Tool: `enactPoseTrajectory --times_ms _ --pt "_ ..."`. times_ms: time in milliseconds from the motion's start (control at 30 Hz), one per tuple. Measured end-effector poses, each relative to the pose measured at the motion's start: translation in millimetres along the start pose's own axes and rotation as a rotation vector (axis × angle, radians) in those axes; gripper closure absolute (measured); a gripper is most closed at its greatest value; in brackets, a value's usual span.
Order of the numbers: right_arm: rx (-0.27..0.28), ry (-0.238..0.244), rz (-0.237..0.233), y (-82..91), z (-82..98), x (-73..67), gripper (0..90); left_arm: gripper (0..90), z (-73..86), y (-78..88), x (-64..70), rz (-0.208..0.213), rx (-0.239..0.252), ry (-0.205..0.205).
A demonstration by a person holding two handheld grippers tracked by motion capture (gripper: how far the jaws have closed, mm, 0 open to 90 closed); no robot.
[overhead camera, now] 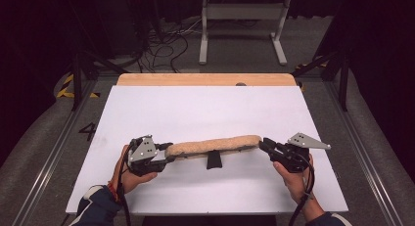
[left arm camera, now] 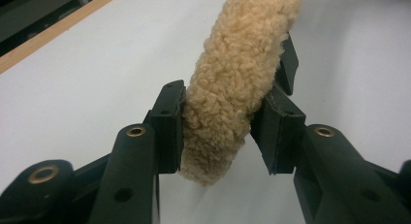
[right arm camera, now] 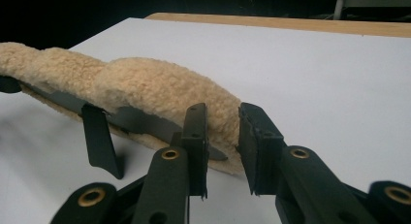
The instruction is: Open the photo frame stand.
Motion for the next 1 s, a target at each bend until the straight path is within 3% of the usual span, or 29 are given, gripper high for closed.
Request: enactPoseTrajectory --times_ms 400,567,733,1000 --pt "-0.002 -0.017 0.013 -6.1 -2.9 6.6 73.9 60.8 -1.5 1.4 4.6 0.011 -0.002 -0.012" --pt "0.084 -0.019 0.023 -2.7 -12.0 -0.1 77.2 60.8 -1.0 1.2 3.7 0.017 0.002 -0.008" --pt "0.084 -0.031 0.046 -11.3 -12.7 -1.2 78.2 61.1 -1.4 1.5 4.9 0.020 0.001 -0.010" --pt "0.060 -0.045 0.079 -3.7 -8.6 2.2 78.8 61.2 -2.2 2.2 7.5 0.015 -0.002 -0.011"
Point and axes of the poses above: each handheld gripper's, and its own axes: y roughly backward along the jaws, z roughly out of its underside, x roughly to its right, the point moved 3 cm from there along -y, roughly forward along the jaws, and after that the axes turned 15 degrees about -y, right-handed, at the moved point
